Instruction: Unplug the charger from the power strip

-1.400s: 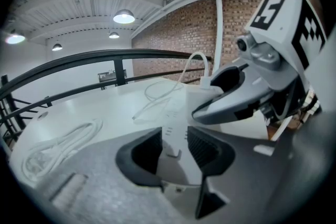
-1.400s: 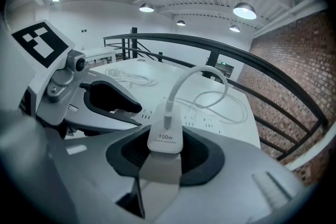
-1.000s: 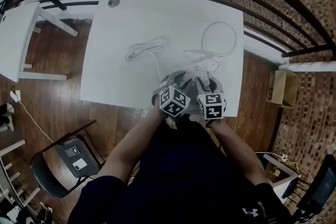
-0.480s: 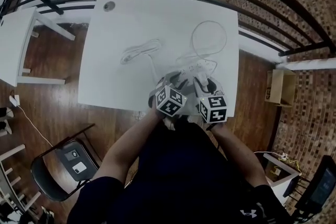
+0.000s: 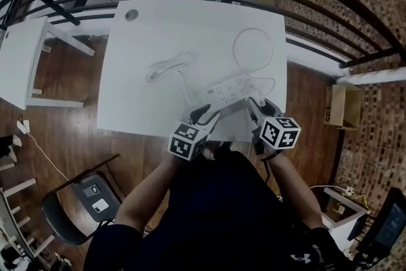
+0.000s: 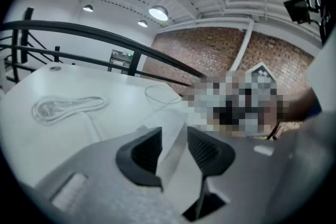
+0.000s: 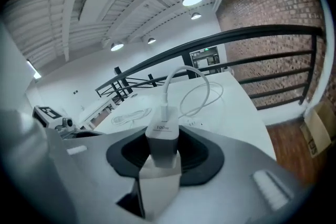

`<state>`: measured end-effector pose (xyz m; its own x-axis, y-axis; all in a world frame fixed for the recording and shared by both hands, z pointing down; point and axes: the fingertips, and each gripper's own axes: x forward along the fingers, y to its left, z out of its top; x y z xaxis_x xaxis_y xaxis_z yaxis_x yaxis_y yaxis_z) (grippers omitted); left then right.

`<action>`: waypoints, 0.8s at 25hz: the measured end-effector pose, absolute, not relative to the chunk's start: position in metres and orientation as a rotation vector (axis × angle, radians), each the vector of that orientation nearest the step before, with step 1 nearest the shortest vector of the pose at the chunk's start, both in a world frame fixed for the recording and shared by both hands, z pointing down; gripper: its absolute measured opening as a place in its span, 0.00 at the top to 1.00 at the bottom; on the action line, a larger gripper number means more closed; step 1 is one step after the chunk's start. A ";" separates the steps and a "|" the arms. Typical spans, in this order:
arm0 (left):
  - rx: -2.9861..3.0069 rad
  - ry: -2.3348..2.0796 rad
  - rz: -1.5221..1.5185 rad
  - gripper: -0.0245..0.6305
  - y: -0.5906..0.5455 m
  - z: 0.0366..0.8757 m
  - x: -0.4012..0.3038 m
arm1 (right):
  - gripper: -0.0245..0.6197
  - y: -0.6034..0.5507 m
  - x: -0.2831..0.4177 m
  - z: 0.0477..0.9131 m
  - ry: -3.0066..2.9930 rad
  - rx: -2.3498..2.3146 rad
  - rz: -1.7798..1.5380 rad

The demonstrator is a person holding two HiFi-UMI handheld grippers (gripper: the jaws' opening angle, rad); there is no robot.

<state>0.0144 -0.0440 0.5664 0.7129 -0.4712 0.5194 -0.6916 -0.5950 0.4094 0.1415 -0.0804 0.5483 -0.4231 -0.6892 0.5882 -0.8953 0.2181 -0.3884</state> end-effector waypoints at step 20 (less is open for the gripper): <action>2.159 -0.860 0.356 0.78 -0.010 0.537 0.020 | 0.74 -0.023 0.203 0.578 -2.074 1.630 1.839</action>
